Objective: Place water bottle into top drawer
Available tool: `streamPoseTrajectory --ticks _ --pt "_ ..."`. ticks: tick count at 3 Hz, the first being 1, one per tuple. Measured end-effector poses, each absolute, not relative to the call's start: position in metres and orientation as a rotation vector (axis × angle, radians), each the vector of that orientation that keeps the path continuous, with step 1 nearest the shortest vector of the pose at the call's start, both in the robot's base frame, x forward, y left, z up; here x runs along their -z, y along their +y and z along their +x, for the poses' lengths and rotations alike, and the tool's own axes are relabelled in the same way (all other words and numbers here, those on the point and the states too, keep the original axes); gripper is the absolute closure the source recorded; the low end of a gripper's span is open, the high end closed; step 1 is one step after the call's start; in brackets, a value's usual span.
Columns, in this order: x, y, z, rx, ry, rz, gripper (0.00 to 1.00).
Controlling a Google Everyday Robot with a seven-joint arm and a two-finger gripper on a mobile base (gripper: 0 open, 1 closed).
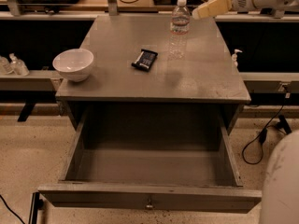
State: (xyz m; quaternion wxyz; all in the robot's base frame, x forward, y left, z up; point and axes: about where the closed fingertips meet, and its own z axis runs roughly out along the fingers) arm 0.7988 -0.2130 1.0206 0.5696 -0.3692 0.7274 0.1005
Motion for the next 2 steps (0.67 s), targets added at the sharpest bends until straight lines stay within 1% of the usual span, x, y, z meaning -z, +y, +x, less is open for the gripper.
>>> streamPoseTrajectory --ticks 1,2 --pt "-0.995 -0.198 0.822 -0.335 1.725 -0.809 0.00" --pt "-0.969 -0.168 0.838 -0.427 1.737 -0.823 0.00"
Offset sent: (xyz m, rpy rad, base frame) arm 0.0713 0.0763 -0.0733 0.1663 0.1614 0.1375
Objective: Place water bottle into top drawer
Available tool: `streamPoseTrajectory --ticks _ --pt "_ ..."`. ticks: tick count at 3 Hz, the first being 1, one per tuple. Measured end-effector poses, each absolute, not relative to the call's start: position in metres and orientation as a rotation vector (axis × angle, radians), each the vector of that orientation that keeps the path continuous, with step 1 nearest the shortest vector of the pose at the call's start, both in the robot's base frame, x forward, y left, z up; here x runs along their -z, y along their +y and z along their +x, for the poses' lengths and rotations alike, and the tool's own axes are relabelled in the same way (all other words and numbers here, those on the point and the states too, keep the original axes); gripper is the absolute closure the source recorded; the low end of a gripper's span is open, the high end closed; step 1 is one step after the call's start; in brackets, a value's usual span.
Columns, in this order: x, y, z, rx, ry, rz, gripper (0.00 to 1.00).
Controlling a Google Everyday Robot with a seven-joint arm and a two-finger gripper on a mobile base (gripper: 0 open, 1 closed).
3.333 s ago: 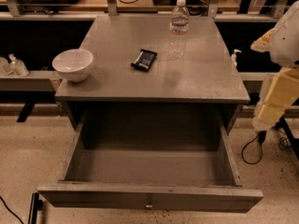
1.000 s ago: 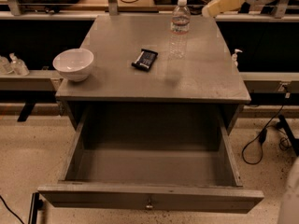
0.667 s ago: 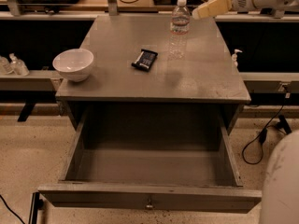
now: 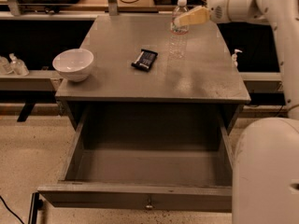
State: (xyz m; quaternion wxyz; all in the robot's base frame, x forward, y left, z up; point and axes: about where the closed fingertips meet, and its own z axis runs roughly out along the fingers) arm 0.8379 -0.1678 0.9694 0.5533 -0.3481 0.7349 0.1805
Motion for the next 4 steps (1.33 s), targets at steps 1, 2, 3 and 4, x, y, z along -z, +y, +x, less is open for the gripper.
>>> streamPoseTrajectory --ticks 1,2,3,4 --pt "-0.948 -0.129 0.848 -0.511 1.734 -0.884 0.16" --pt "-0.936 -0.098 0.848 -0.578 1.716 -0.955 0.40" --pt "-0.936 -0.084 0.835 -0.647 1.680 -1.018 0.63" --pt "-0.962 -0.090 0.805 -0.704 1.595 -1.067 0.86"
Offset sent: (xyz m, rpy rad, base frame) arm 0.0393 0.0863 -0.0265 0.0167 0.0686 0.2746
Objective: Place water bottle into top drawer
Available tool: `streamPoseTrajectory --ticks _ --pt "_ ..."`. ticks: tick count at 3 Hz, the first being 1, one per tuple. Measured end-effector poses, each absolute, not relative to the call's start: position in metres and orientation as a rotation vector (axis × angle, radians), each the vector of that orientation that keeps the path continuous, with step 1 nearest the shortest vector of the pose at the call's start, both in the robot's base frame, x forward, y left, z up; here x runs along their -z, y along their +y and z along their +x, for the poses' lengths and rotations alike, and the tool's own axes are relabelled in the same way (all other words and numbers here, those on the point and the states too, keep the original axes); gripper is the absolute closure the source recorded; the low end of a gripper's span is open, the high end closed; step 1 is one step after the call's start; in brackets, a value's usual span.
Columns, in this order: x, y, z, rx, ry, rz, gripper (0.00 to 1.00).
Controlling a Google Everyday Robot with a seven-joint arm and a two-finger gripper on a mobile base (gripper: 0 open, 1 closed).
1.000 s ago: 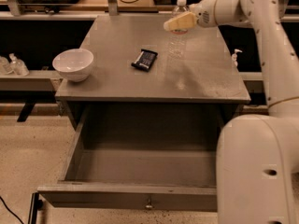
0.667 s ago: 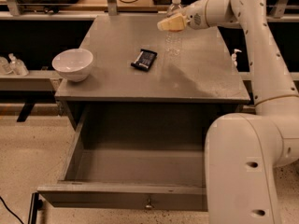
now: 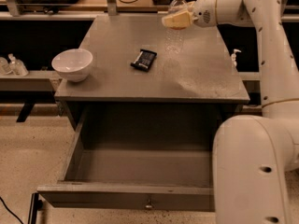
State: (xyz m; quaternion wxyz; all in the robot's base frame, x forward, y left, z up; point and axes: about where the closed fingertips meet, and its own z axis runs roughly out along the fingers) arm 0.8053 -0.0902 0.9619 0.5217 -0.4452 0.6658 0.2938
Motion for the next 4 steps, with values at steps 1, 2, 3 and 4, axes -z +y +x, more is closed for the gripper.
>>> streamPoseTrajectory --ticks 1,2,3,4 --pt "-1.029 -0.130 0.754 -0.639 1.524 -1.046 1.00" --pt "-1.071 -0.155 0.699 -0.481 1.589 -1.004 1.00" --pt "-1.070 -0.154 0.700 -0.483 1.590 -1.004 1.00" --pt "-1.065 -0.142 0.686 -0.572 1.555 -0.998 1.00"
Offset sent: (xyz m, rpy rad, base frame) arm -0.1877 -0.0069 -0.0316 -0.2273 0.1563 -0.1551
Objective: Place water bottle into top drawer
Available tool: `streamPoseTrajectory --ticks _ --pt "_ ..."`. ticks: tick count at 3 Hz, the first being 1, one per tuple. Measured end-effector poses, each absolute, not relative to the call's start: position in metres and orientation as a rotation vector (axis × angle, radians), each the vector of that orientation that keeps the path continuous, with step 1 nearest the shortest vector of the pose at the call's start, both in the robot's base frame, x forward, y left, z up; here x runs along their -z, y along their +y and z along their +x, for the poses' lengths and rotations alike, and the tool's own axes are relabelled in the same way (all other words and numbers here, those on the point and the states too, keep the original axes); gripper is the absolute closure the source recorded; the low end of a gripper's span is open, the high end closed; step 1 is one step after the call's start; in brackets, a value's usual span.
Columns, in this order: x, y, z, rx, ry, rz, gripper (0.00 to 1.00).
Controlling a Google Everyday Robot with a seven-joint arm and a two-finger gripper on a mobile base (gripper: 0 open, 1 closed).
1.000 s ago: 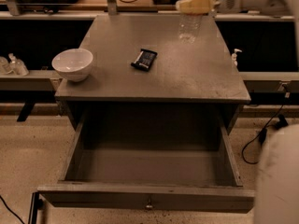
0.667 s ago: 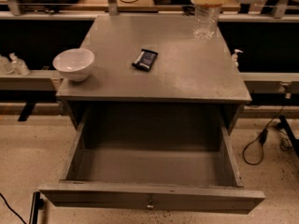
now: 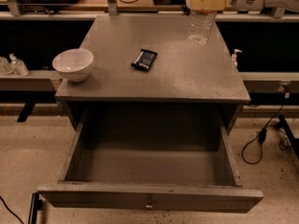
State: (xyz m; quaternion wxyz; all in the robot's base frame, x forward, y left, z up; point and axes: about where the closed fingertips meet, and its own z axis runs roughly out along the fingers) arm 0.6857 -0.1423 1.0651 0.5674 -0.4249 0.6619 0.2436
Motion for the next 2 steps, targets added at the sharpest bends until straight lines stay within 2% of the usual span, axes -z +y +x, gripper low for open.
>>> streamPoseTrajectory --ticks 1,2 --pt "-1.081 -0.126 0.624 -0.693 1.451 -1.007 1.00" --pt "-1.090 -0.097 0.538 -0.823 1.395 -1.055 1.00"
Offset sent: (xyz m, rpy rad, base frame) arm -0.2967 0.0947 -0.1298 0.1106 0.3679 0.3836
